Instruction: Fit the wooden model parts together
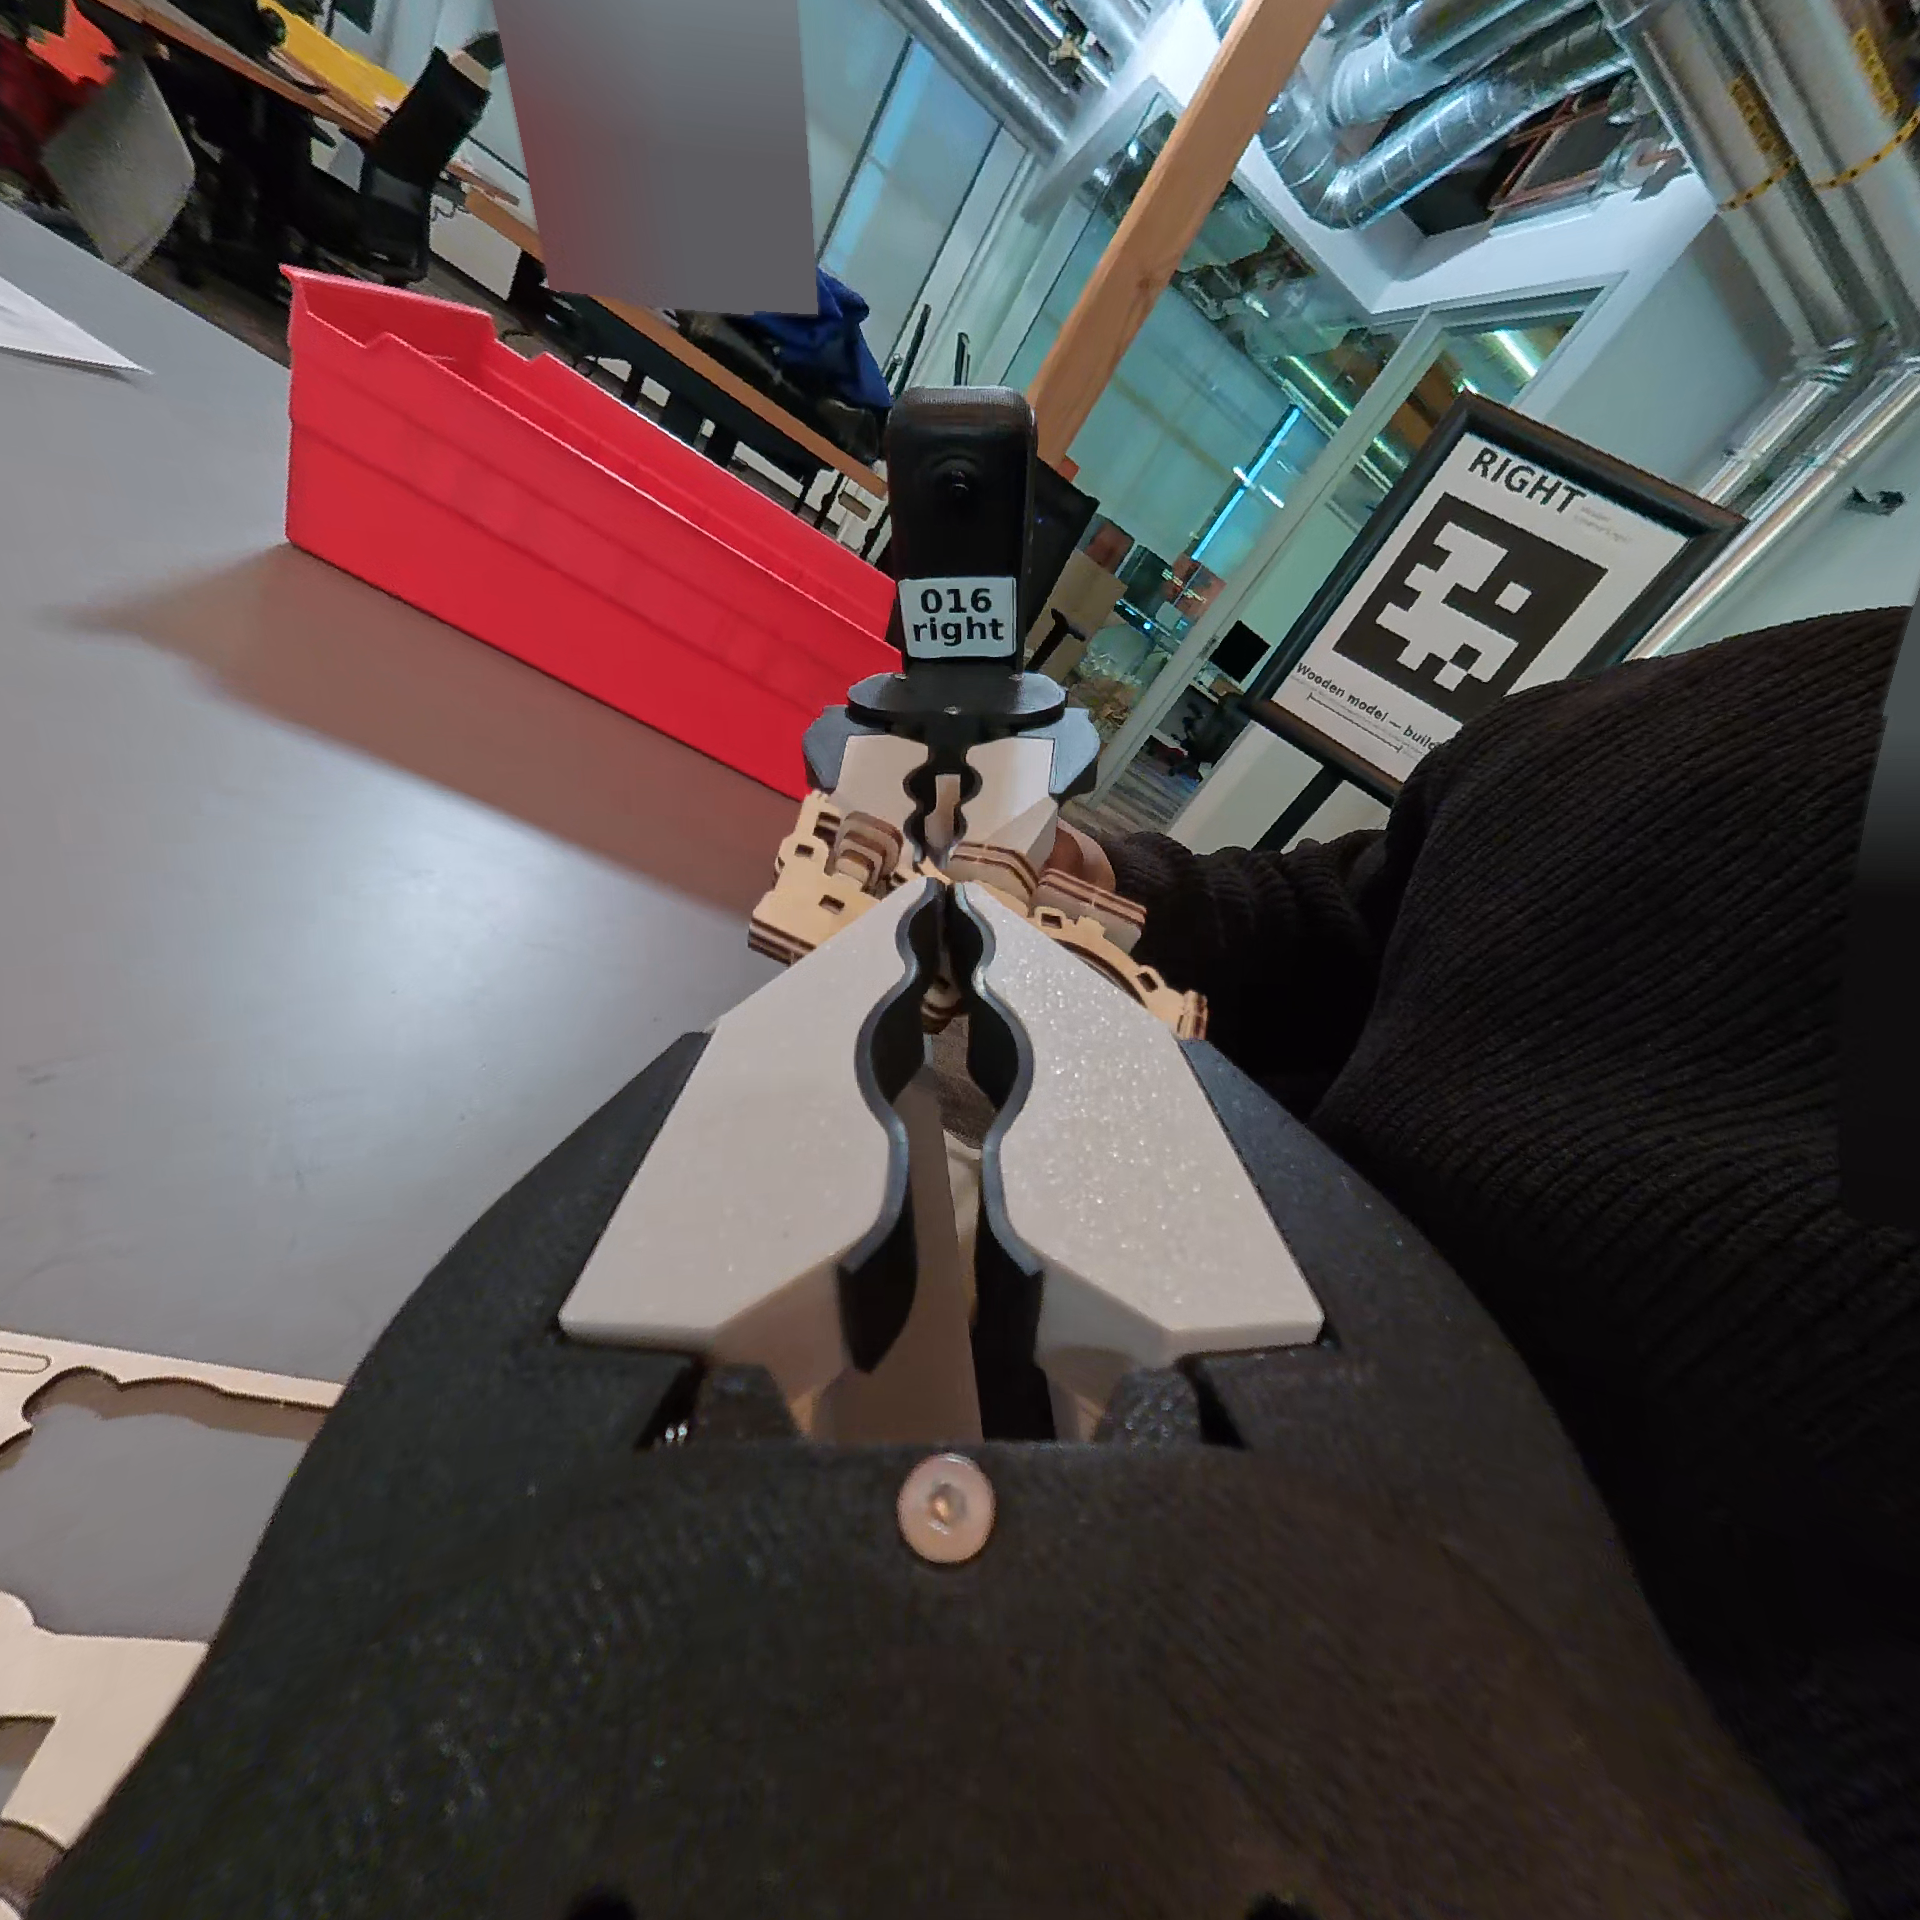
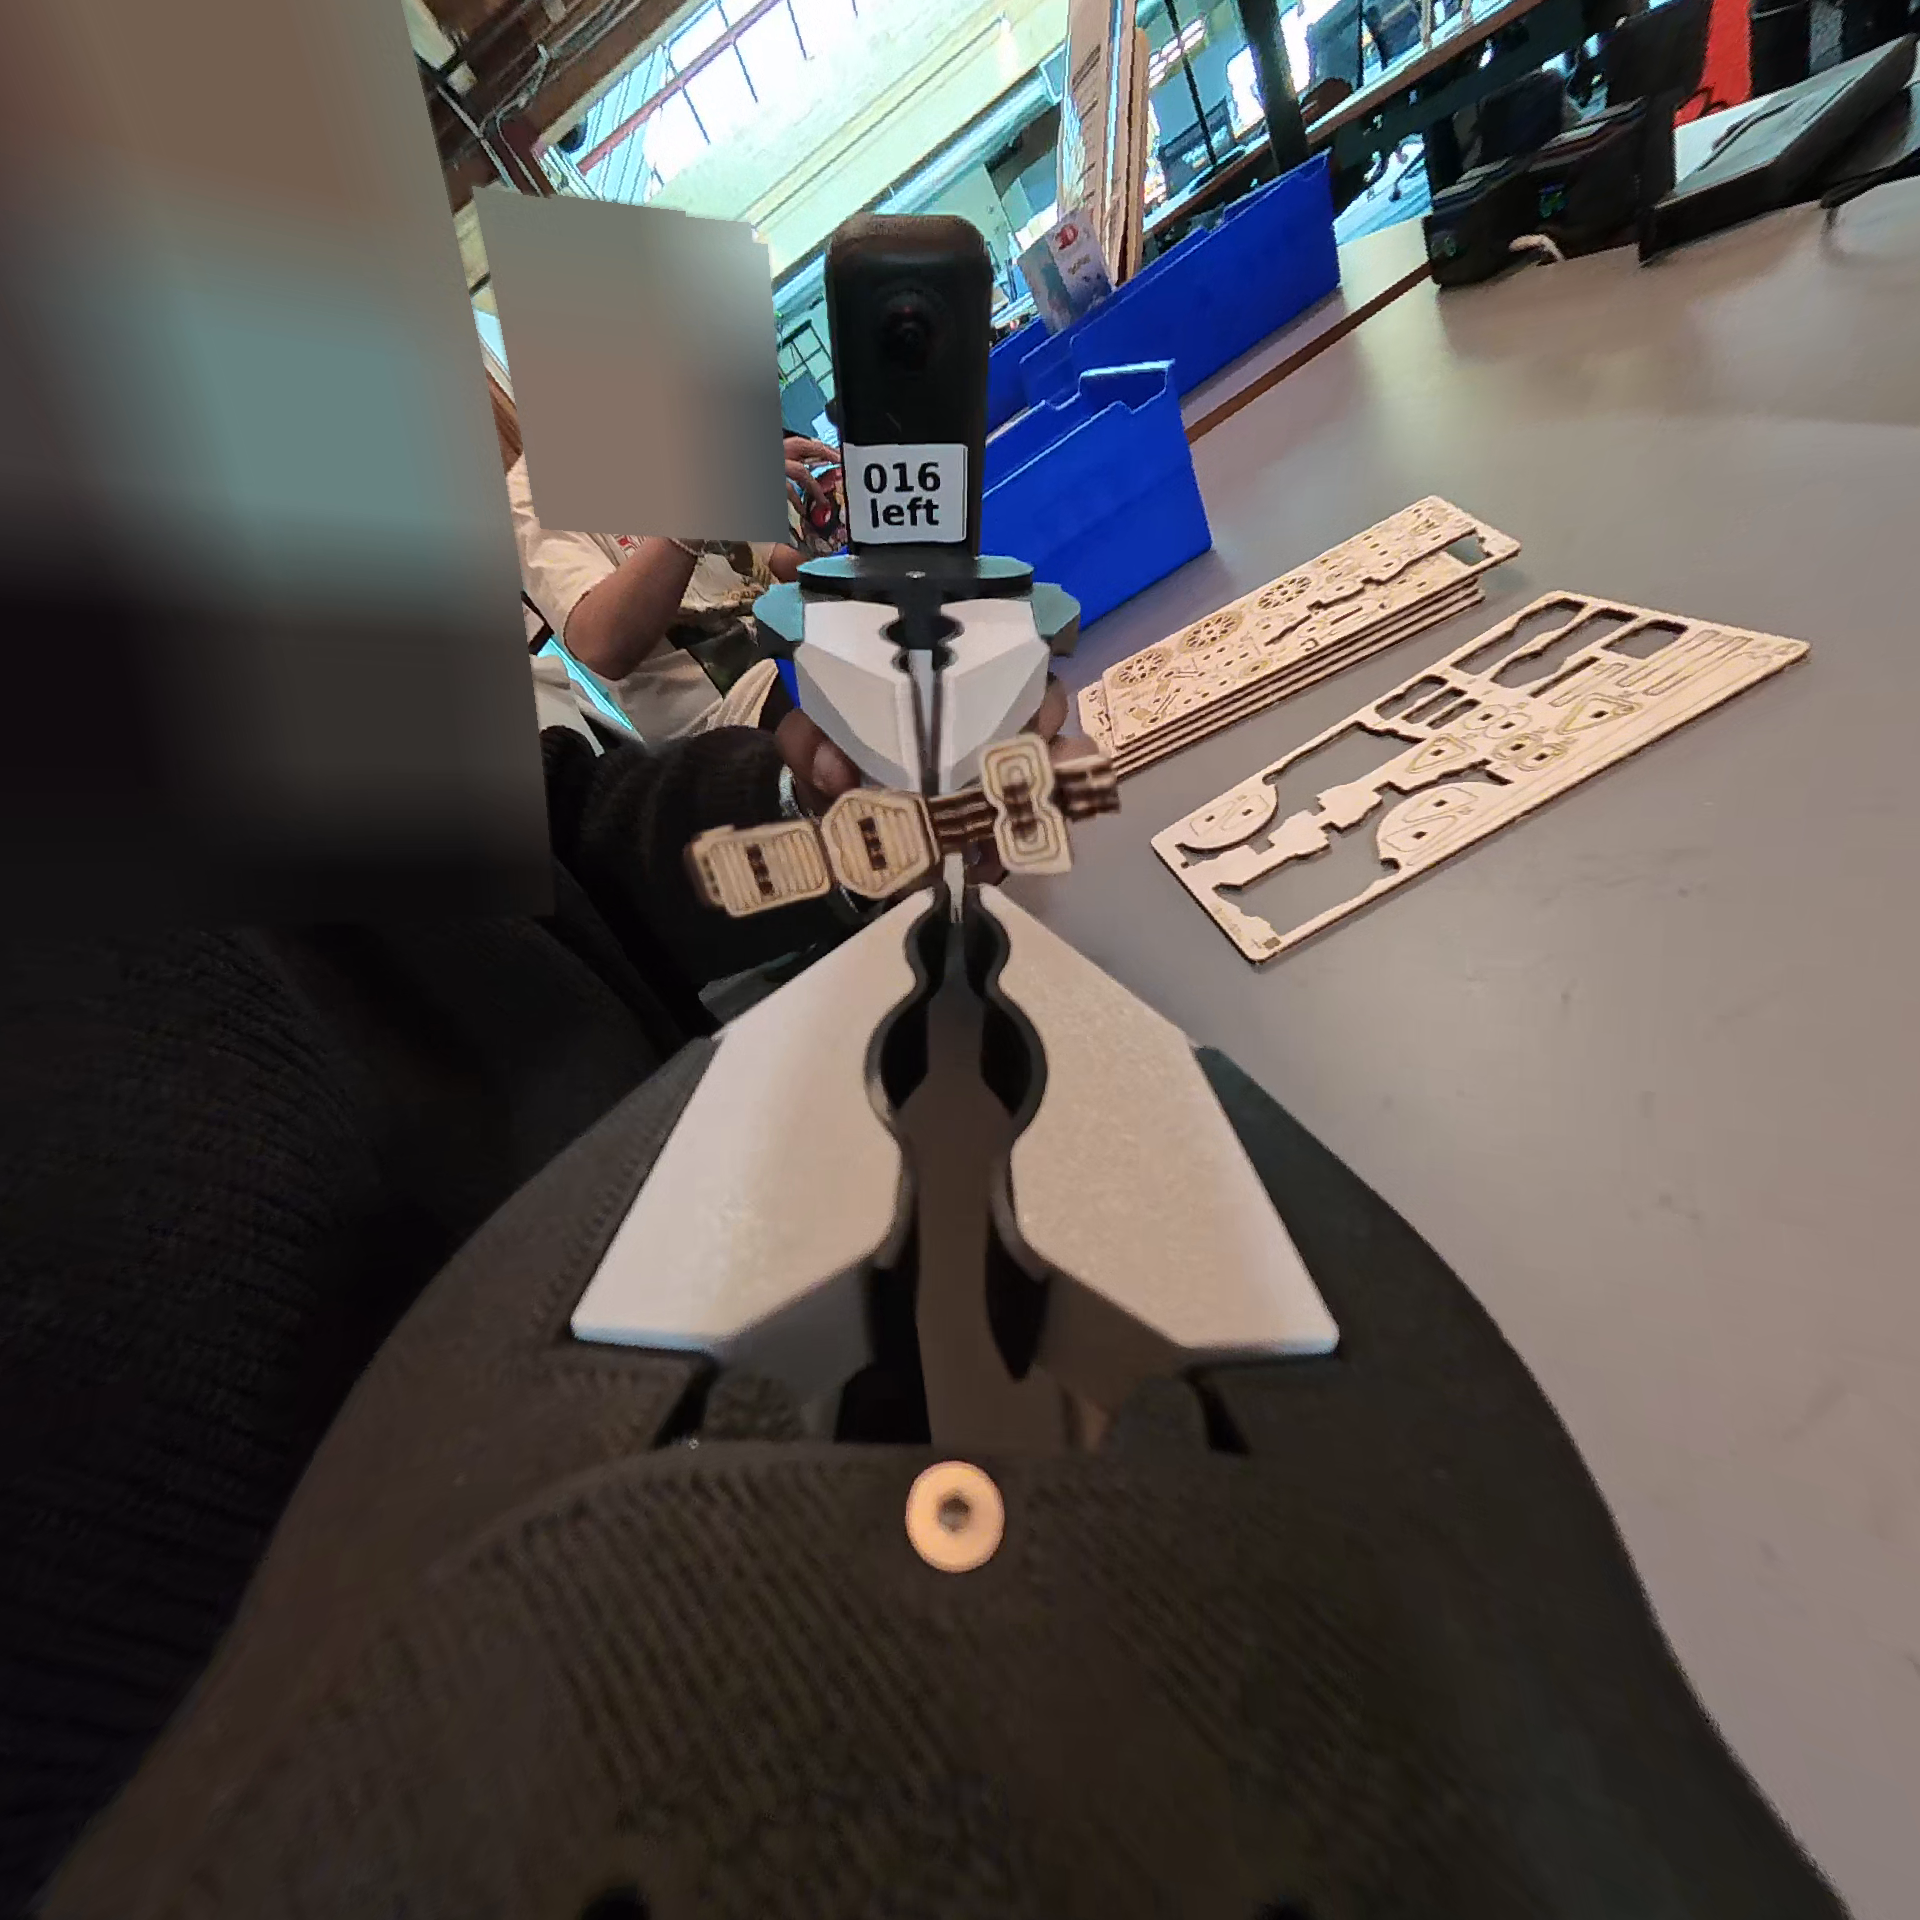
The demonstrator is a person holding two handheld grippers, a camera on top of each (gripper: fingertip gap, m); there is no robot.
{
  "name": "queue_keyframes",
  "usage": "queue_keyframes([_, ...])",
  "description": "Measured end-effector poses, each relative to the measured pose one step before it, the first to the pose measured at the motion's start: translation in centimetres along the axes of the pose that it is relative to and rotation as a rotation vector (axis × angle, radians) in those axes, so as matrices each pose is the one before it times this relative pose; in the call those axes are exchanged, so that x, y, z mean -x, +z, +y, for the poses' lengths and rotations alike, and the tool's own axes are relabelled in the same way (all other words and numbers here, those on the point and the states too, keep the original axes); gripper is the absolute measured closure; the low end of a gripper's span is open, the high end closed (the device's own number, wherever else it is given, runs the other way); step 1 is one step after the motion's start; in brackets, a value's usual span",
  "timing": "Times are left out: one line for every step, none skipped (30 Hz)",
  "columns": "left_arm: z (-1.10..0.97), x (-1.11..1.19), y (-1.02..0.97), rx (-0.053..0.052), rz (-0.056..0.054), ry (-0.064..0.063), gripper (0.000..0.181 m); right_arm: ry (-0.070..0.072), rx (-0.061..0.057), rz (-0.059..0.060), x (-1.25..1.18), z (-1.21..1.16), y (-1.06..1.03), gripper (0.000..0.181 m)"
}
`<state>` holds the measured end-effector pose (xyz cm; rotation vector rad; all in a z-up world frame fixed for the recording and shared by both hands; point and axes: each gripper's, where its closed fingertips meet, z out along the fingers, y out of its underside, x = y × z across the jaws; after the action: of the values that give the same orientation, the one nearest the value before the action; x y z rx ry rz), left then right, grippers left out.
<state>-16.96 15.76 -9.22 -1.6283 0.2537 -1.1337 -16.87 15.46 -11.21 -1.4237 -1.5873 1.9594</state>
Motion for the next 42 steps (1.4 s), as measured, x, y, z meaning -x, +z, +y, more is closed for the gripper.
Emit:
queue_keyframes([-0.172,-0.009,-0.077,-0.0098,-0.0038,0.0089,0.181,-0.0041,-0.0082,0.0001,0.085,-0.126,0.048,0.180])
queue_keyframes([-0.297,-0.025,-0.135,-0.0164,-0.0017,0.0051,0.181,-0.0058,-0.0185,-0.0009,0.101,-0.310,-0.055,0.180])
queue_keyframes([-0.403,-0.069,-0.186,-0.0228,0.0053,-0.0019,0.172,-0.0086,-0.0216,0.0003,0.091,-0.394,-0.157,0.180])
queue_keyframes([-0.411,-0.060,-0.231,-0.0258,0.0104,-0.0114,0.168,-0.0154,-0.0187,0.0066,-0.005,-0.383,-0.208,0.181])
queue_keyframes([-0.346,0.030,-0.206,-0.0229,0.0097,-0.0216,0.163,-0.0238,-0.0153,0.0107,-0.048,-0.315,-0.210,0.181])
queue_keyframes([-0.253,0.145,-0.158,-0.0176,0.0059,-0.0260,0.161,-0.0253,-0.0136,0.0093,-0.011,-0.296,-0.200,0.181])
queue_keyframes([-0.160,0.265,-0.119,-0.0135,0.0000,-0.0277,0.159,-0.0205,-0.0124,0.0074,0.022,-0.300,-0.153,0.181])
queue_keyframes([-0.097,0.368,-0.091,-0.0121,-0.0038,-0.0351,0.156,-0.0181,-0.0110,0.0059,0.049,-0.269,-0.113,0.181])
queue_keyframes([-0.068,0.411,-0.073,-0.0113,-0.0007,-0.0483,0.153,-0.0191,-0.0076,0.0076,0.016,-0.181,-0.077,0.181])
queue_keyframes([0.024,0.347,-0.037,-0.0061,0.0070,-0.0547,0.151,-0.0166,0.0047,0.0210,-0.222,0.035,-0.030,0.181])
queue_keyframes([0.063,0.955,-0.020,-0.0013,-0.0318,-0.0539,0.152,-0.0133,0.0263,0.0416,-0.609,0.400,0.004,0.181])
queue_keyframes([-0.027,1.412,-0.121,-0.0078,-0.0664,-0.0415,0.152,-0.0172,0.0386,0.0388,-0.616,0.611,0.047,0.181])
queue_keyframes([-0.207,0.580,-0.210,-0.0194,-0.0171,-0.0164,0.152,-0.0191,0.0321,0.0220,-0.373,0.528,0.057,0.181])
queue_keyframes([-0.271,0.510,-0.218,-0.0157,-0.0195,-0.0216,0.152,-0.0122,0.0178,0.0171,-0.282,0.255,0.005,0.181])
queue_keyframes([-0.222,0.468,-0.192,-0.0073,-0.0231,-0.0144,0.151,-0.0052,0.0070,0.0151,-0.254,0.043,-0.059,0.181])
queue_keyframes([-0.183,0.069,-0.155,-0.0051,-0.0053,0.0105,0.151,-0.0012,0.0020,0.0112,-0.215,-0.037,-0.112,0.181])
queue_keyframes([-0.105,0.074,-0.079,-0.0014,-0.0130,0.0217,0.151,0.0004,-0.0032,0.0067,-0.157,-0.098,-0.167,0.181])
queue_keyframes([0.053,0.167,0.014,0.0095,-0.0223,0.0237,0.151,0.0018,-0.0061,0.0038,-0.111,-0.122,-0.197,0.181])
queue_keyframes([0.157,0.099,0.086,0.0143,-0.0188,0.0248,0.150,0.0043,-0.0053,0.0025,-0.080,-0.108,-0.170,0.179])
queue_keyframes([0.246,0.168,0.108,0.0162,-0.0212,0.0238,0.150,0.0049,-0.0026,0.0020,-0.067,-0.058,-0.128,0.177])
queue_keyframes([0.284,0.400,0.109,0.0171,-0.0340,0.0178,0.150,0.0045,0.0041,0.0036,-0.095,0.070,-0.066,0.174])
queue_keyframes([0.163,0.433,0.074,0.0095,-0.0342,0.0143,0.148,0.0035,0.0110,0.0045,-0.112,0.223,-0.008,0.173])
queue_keyframes([-0.027,0.333,-0.020,-0.0011,-0.0255,0.0108,0.148,0.0003,0.0115,0.0028,-0.057,0.260,0.052,0.173])
queue_keyframes([-0.312,0.355,-0.155,-0.0145,-0.0252,0.0055,0.148,-0.0012,0.0088,0.0013,-0.004,0.199,0.092,0.172])
queue_keyframes([-0.467,0.315,-0.294,-0.0214,-0.0191,0.0003,0.148,0.0006,0.0084,-0.0007,0.039,0.176,0.125,0.172])
queue_keyframes([-0.500,0.229,-0.339,-0.0209,-0.0081,-0.0043,0.148,0.0018,0.0102,-0.0012,0.052,0.204,0.137,0.171])
queue_keyframes([-0.479,0.196,-0.336,-0.0196,-0.0061,-0.0055,0.148,0.0003,0.0130,0.0021,0.009,0.261,0.151,0.171])
queue_keyframes([-0.386,0.232,-0.281,-0.0154,-0.0082,-0.0038,0.148,-0.0016,0.0171,0.0043,-0.019,0.340,0.172,0.171])
queue_keyframes([-0.268,0.263,-0.211,-0.0105,-0.0128,-0.0001,0.148,-0.0011,0.0233,0.0031,-0.010,0.438,0.220,0.169])
queue_keyframes([-0.139,0.390,-0.133,-0.0062,-0.0210,0.0004,0.149,0.0007,0.0300,-0.0012,0.081,0.535,0.300,0.167])
queue_keyframes([-0.051,0.445,-0.075,-0.0024,-0.0238,-0.0018,0.150,0.0034,0.0347,-0.0069,0.204,0.639,0.406,0.165])
queue_keyframes([-0.016,0.337,-0.029,-0.0024,-0.0144,-0.0030,0.150,0.0058,0.0360,-0.0145,0.374,0.671,0.510,0.163])
queue_keyframes([0.007,0.094,0.003,-0.0028,0.0007,-0.0050,0.151,0.0066,0.0348,-0.0181,0.472,0.676,0.600,0.161])
queue_keyframes([0.072,0.003,0.039,0.0010,0.0059,-0.0066,0.151,0.0037,0.0336,-0.0159,0.482,0.645,0.661,0.158])
queue_keyframes([0.136,0.033,0.067,0.0053,0.0020,-0.0028,0.151,-0.0055,0.0320,-0.0102,0.458,0.562,0.675,0.157])
queue_keyframes([0.162,0.060,0.075,0.0062,-0.0021,0.0048,0.151,-0.0166,0.0301,0.0017,0.313,0.466,0.621,0.154])
queue_keyframes([0.172,0.056,0.075,0.0061,-0.0042,0.0095,0.151,-0.0260,0.0301,0.0120,0.172,0.387,0.570,0.152])
queue_keyframes([0.181,0.016,0.076,0.0070,-0.0033,0.0097,0.151,-0.0326,0.0313,0.0179,0.061,0.377,0.512,0.149])
queue_keyframes([0.164,-0.064,0.079,0.0064,0.0014,0.0088,0.151,-0.0345,0.0341,0.0245,-0.090,0.413,0.477,0.146])
queue_keyframes([0.107,-0.091,0.060,0.0034,0.0027,0.0068,0.151,-0.0319,0.0423,0.0265,-0.192,0.526,0.457,0.144])
queue_keyframes([0.081,-0.057,0.039,0.0018,0.0014,0.0041,0.151,-0.0264,0.0500,0.0221,-0.201,0.640,0.429,0.144])
queue_keyframes([0.086,-0.052,0.053,0.0021,0.0020,0.0022,0.151,-0.0216,0.0417,0.0184,-0.187,0.506,0.395,0.144])
